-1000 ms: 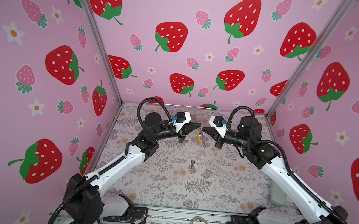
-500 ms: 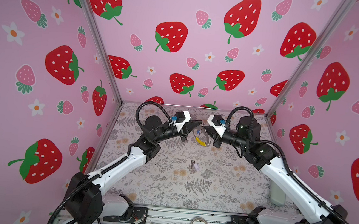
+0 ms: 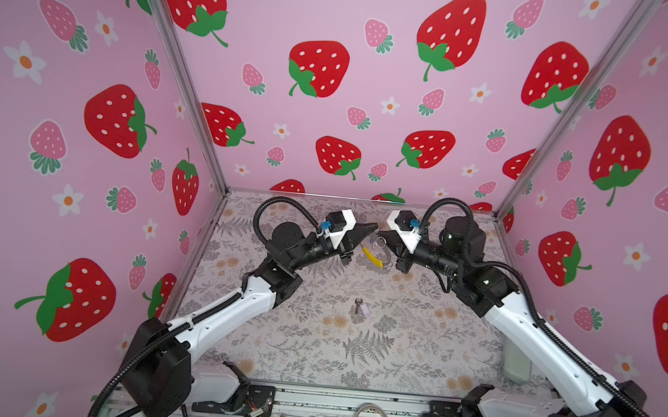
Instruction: Put the keys on the keyring
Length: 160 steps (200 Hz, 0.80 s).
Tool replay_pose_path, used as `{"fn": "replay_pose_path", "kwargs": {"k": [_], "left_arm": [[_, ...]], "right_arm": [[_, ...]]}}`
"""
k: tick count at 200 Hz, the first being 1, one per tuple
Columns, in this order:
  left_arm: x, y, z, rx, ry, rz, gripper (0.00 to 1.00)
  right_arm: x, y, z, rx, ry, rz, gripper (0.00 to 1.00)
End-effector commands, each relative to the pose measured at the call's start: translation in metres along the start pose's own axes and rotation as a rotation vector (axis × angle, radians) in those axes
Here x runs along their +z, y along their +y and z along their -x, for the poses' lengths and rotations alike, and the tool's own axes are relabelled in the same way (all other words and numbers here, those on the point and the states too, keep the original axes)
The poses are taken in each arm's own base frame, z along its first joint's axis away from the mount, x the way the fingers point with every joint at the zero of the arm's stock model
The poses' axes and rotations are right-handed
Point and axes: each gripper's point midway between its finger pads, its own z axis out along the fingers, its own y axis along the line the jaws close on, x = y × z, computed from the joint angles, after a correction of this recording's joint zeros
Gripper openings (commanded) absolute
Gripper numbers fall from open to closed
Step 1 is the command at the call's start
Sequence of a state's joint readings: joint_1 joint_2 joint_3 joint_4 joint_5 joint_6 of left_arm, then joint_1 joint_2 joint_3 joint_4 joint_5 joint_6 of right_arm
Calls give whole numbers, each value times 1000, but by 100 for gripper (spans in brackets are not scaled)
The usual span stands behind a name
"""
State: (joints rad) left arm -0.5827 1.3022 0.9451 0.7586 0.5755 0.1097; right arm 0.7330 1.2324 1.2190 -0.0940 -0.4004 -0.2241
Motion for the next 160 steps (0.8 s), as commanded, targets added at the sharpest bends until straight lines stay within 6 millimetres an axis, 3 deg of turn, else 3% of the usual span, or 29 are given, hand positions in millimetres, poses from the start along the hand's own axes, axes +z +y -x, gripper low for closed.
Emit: {"fn": "replay_pose_path", "kwargs": {"k": [1, 106, 134, 144, 160], "left_arm": [[0, -3, 10, 28, -26, -7, 0], [-3, 0, 1, -2, 46, -20, 0], [-2, -1, -4, -15, 67, -28, 5], [-2, -2, -6, -16, 76, -29, 13], [-2, -3, -8, -20, 89, -33, 17]], "right_arm": [[-4, -2, 13, -16, -43, -19, 0], [-8, -4, 20, -32, -66, -37, 0], [-10, -5, 23, -38, -71, -45, 0], [-10, -5, 24, -38, -72, -48, 0], [-10, -6, 23, -39, -70, -52, 0]]}}
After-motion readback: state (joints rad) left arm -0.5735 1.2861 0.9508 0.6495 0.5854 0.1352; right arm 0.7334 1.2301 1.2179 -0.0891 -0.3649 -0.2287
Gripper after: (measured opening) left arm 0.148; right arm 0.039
